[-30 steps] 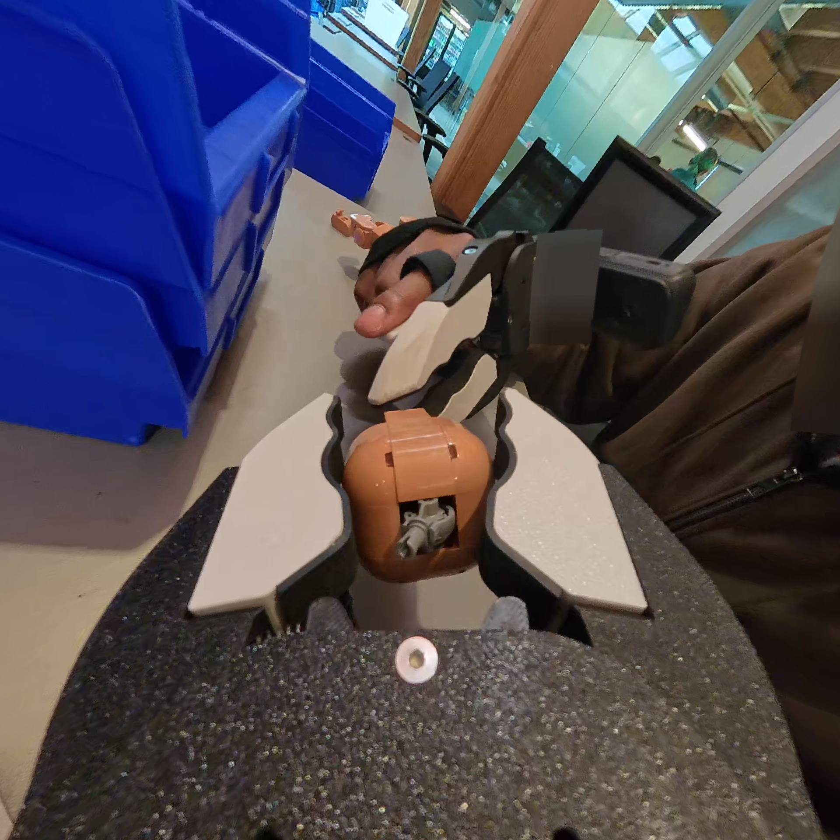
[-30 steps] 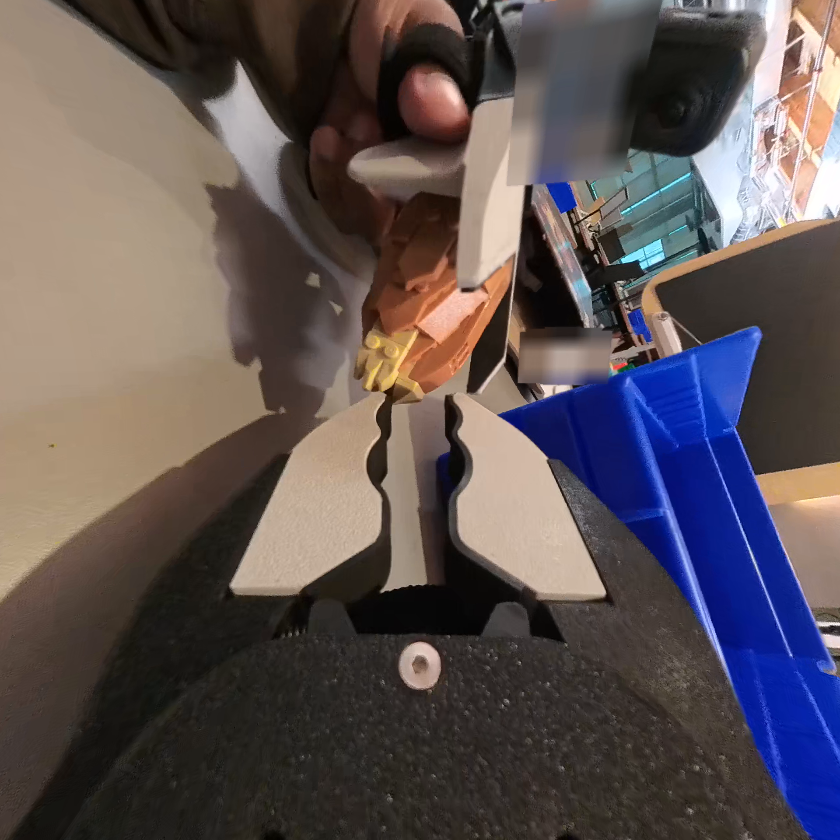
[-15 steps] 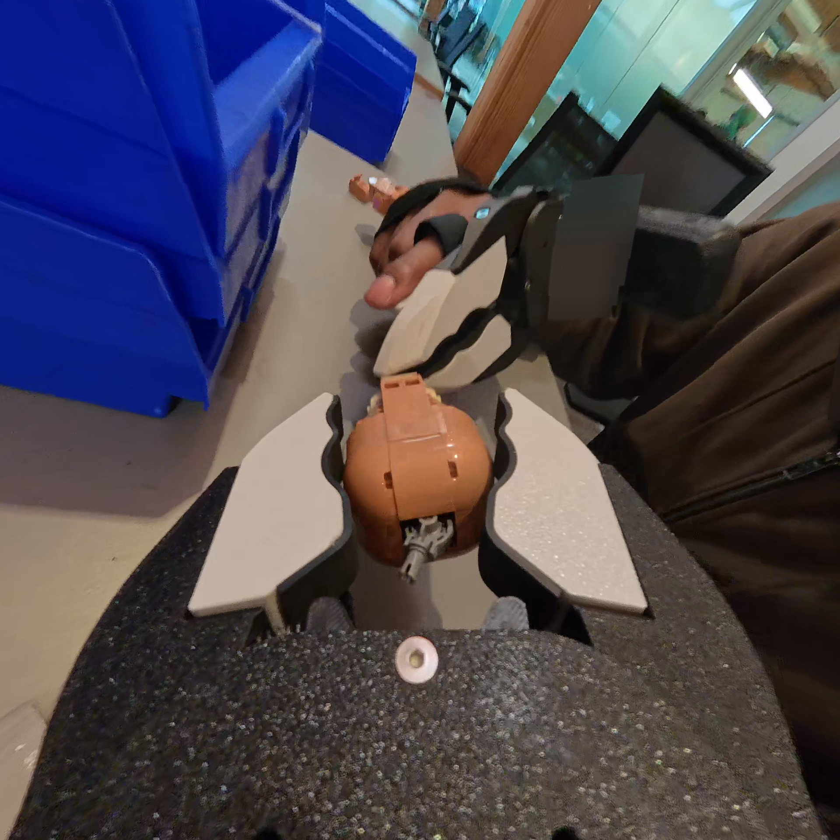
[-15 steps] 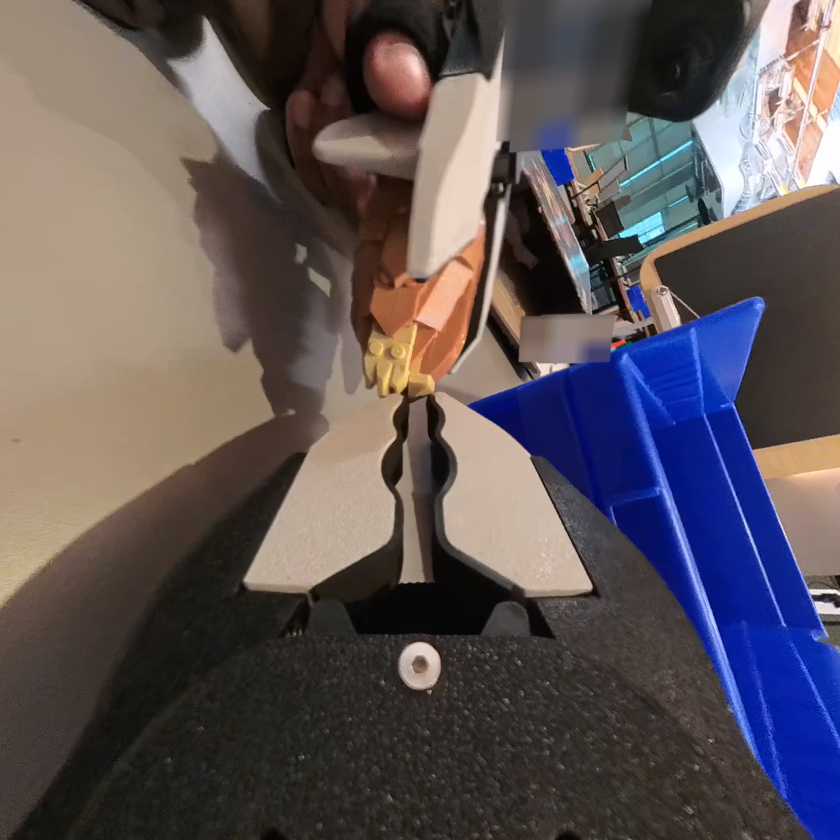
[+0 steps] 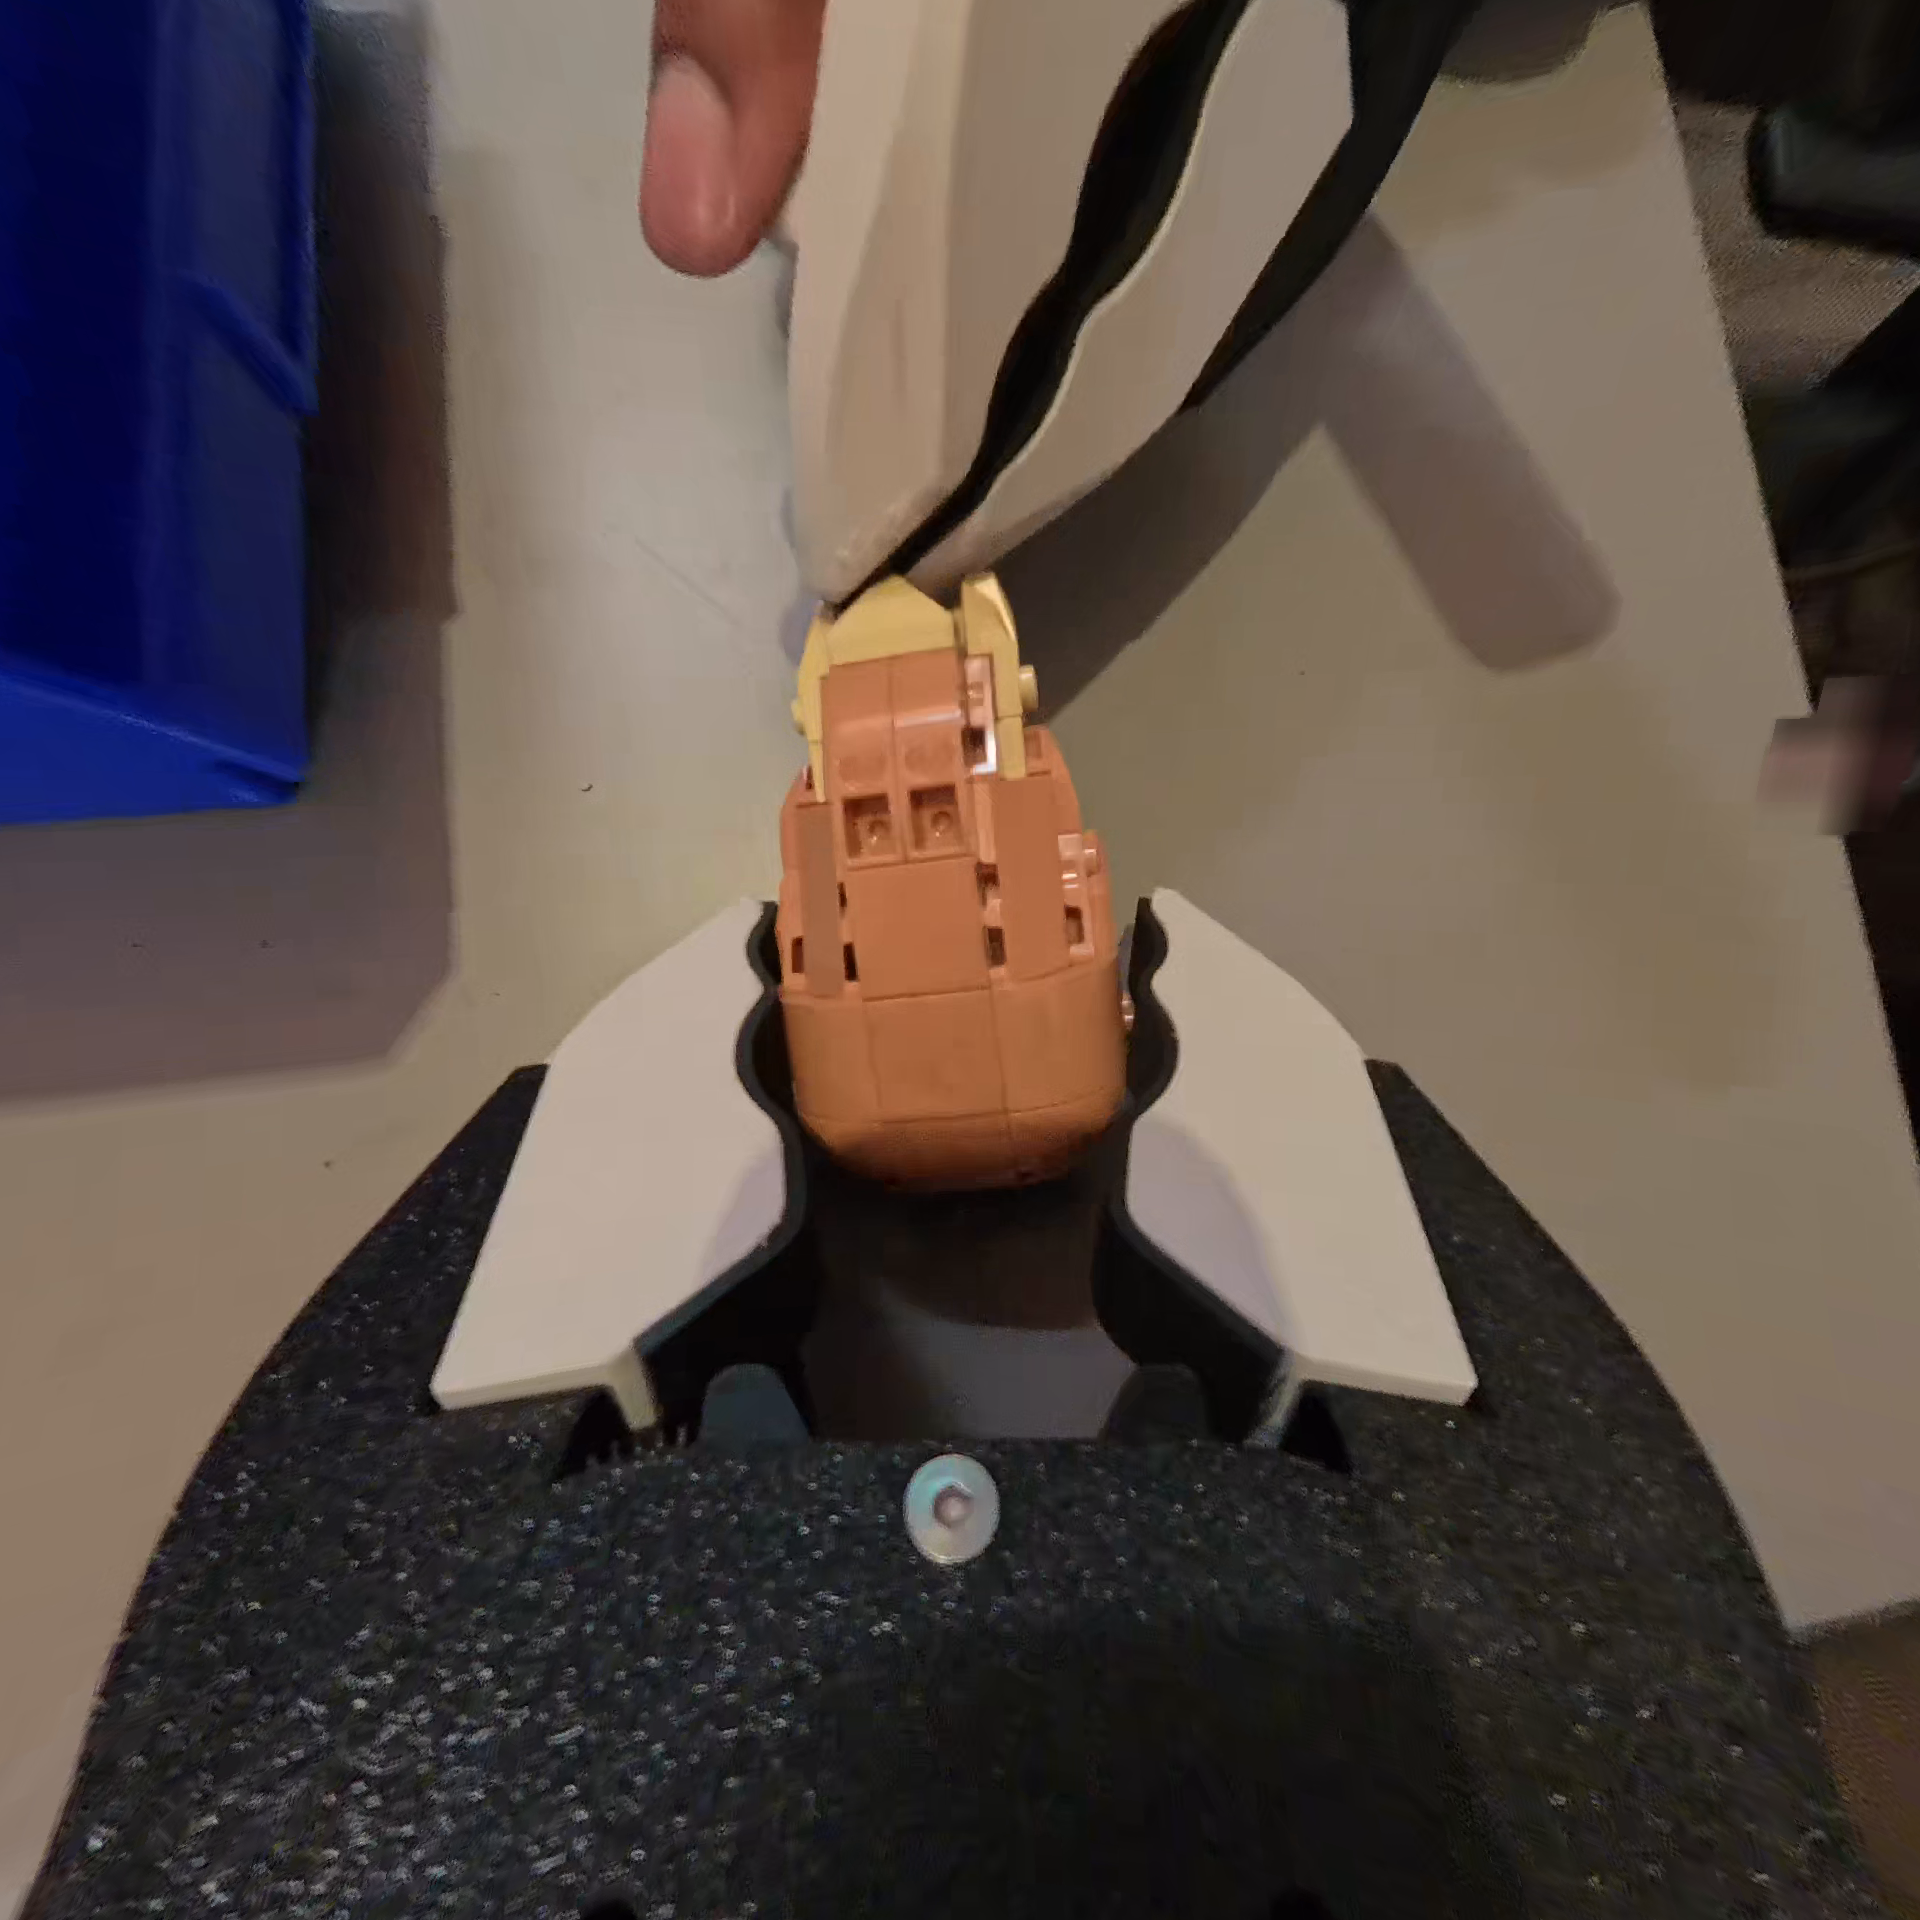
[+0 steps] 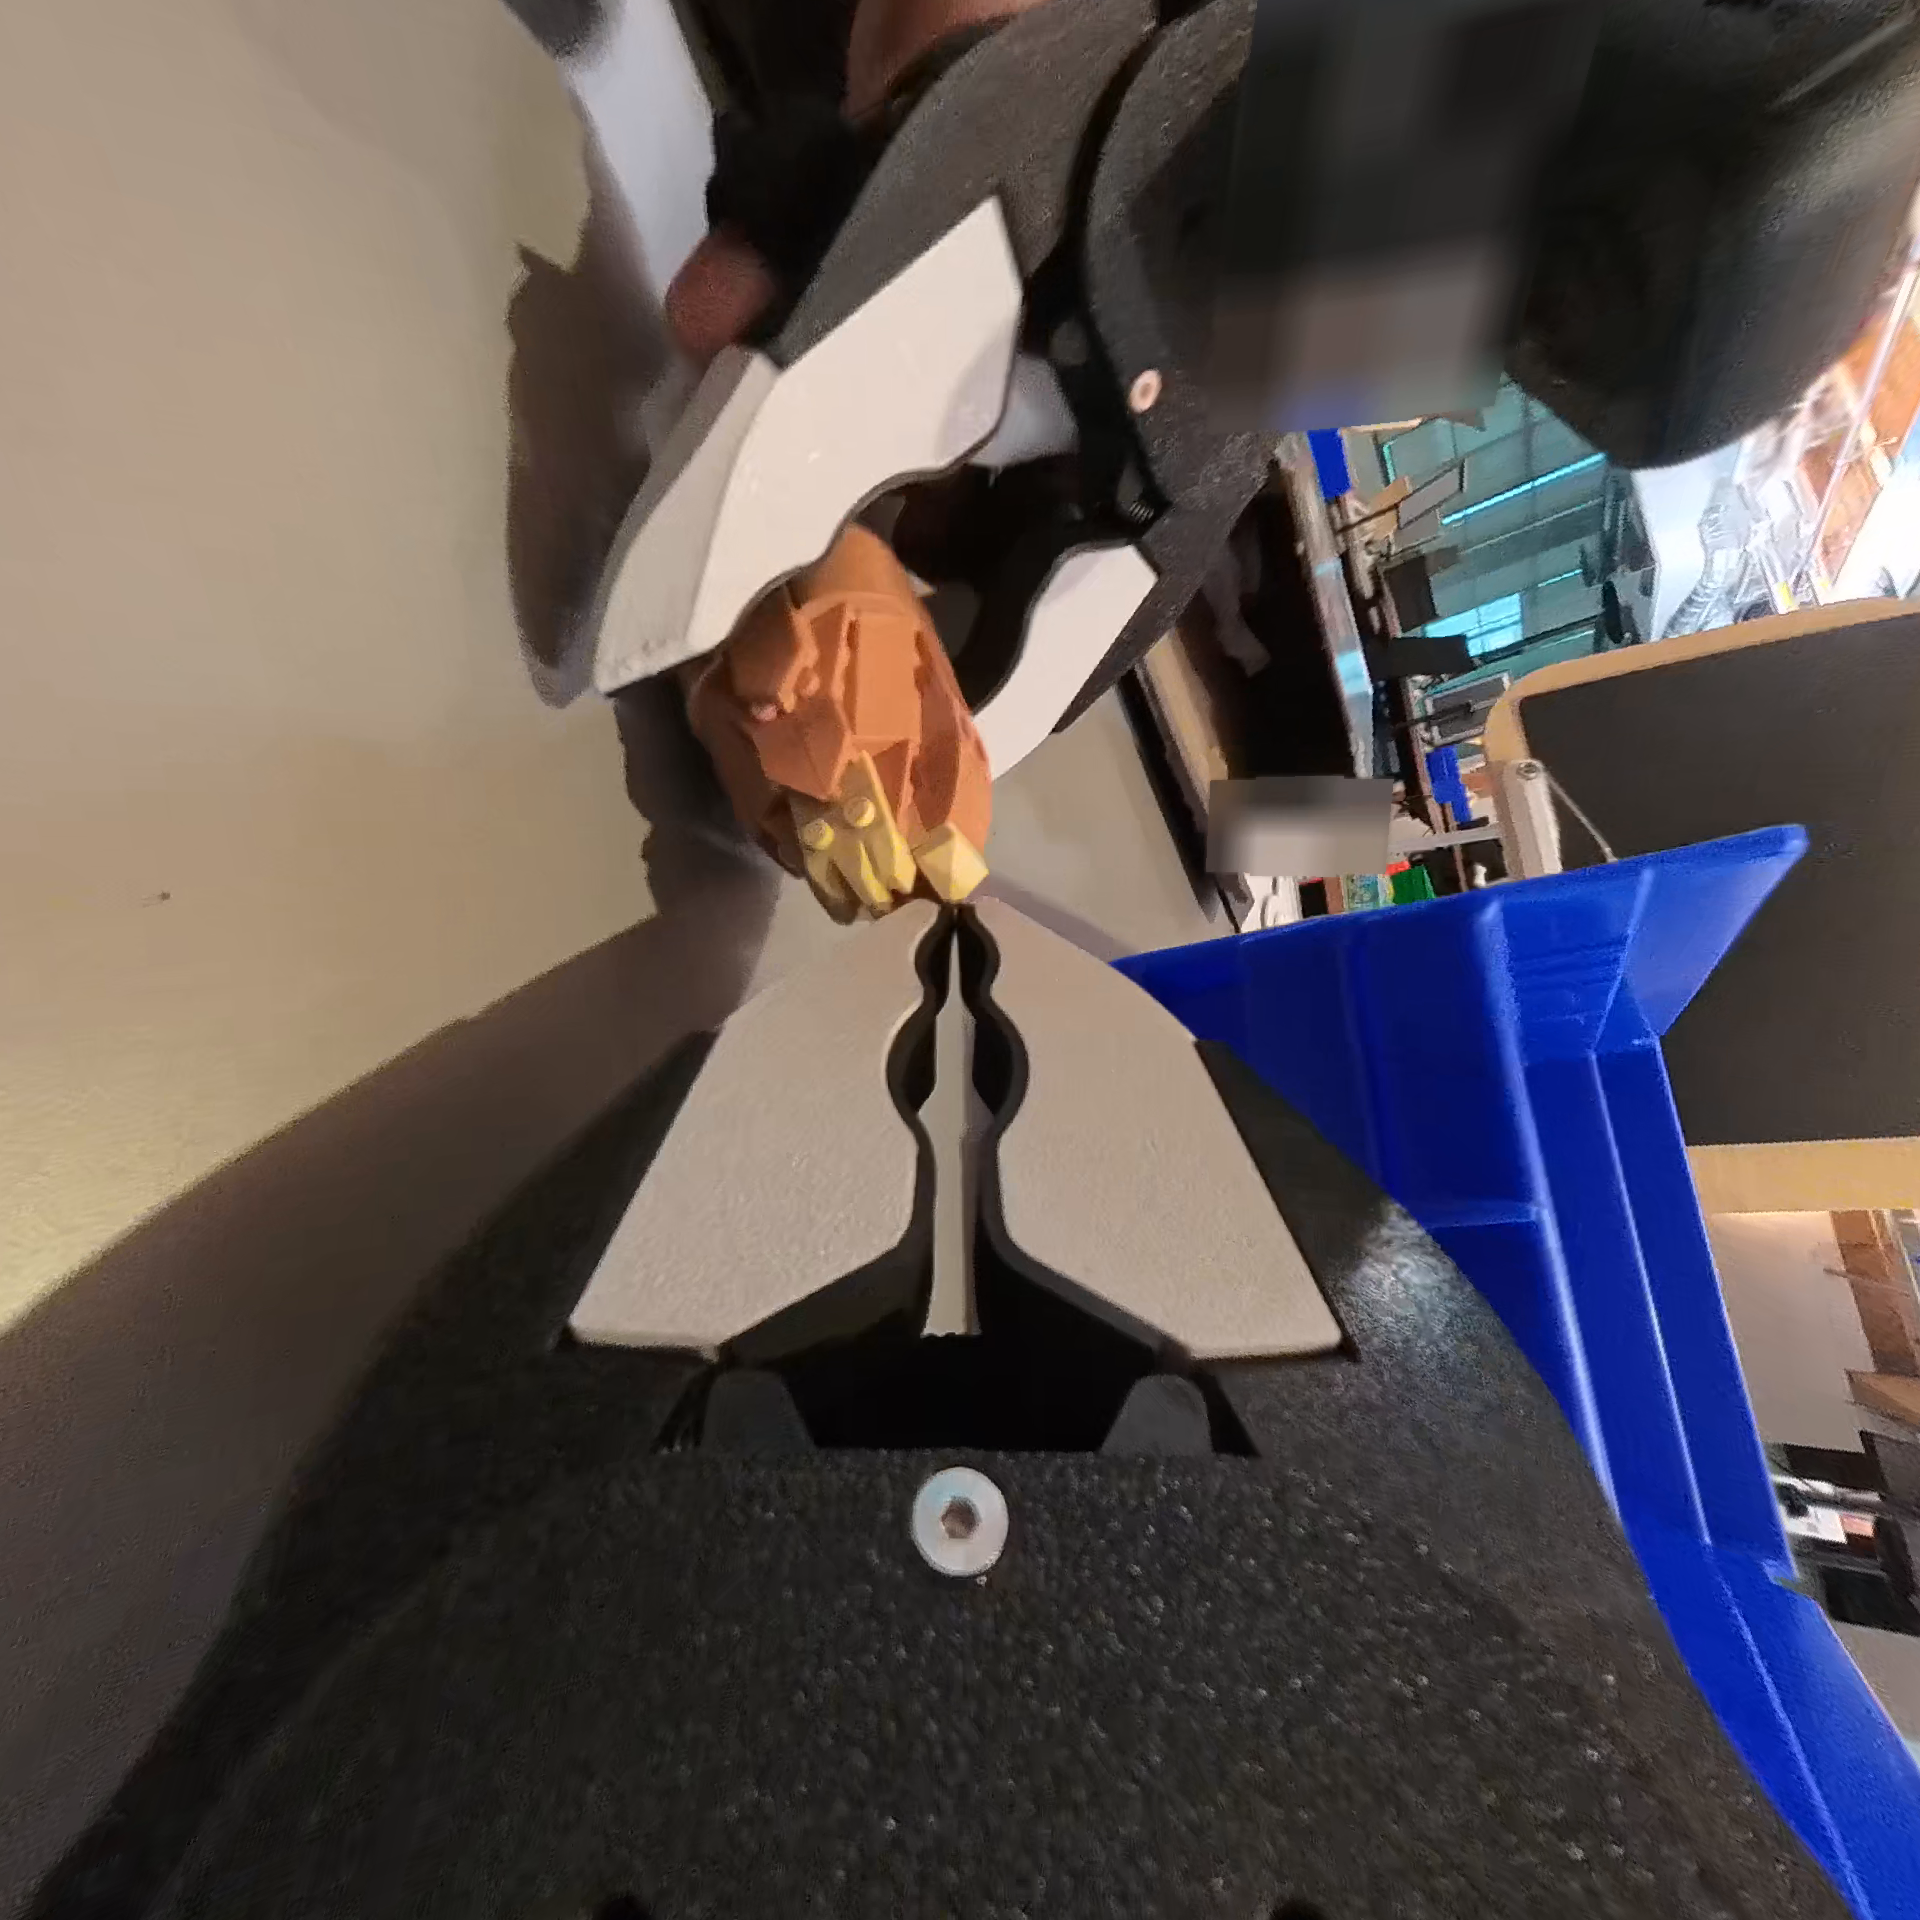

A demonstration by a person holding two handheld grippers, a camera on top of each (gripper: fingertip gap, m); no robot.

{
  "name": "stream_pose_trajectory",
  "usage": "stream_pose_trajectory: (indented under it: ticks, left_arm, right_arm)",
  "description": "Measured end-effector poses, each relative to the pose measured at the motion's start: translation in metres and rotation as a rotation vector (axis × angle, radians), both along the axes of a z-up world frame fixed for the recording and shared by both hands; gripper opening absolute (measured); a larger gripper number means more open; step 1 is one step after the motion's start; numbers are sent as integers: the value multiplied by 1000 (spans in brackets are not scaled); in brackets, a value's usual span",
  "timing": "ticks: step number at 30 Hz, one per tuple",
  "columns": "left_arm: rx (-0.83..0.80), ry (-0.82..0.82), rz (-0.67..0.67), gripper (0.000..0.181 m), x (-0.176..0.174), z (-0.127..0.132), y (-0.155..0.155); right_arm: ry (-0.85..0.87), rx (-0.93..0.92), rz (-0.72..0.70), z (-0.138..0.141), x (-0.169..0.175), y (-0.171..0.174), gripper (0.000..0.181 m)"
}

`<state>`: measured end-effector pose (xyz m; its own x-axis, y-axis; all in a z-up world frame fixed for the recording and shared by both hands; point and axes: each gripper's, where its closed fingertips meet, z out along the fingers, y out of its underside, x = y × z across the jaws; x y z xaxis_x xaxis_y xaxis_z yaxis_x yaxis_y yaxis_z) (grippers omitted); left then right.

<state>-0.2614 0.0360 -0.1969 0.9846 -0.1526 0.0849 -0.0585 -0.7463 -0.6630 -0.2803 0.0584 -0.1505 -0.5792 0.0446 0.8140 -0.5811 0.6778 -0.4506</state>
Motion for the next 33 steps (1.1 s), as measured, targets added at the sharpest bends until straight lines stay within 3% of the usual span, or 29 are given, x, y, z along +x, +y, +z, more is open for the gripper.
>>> stream_pose_trajectory:
  ticks: [16,22,29,33]
  left_arm:
    - [0,336,-67,61,-10,2,9]
    - [26,279,-74,60,-7,2,11]
    - [27,158,-97,58,7,0,14]
    - [20,155,-87,57,6,0,13]
  right_arm:
    - [-17,-45,32,7,7,-4,2]
    - [51,8,30,5,6,-2,3]
    - [227,211,44,-12,8,1,23]
    - [288,261,55,-18,10,0,9]
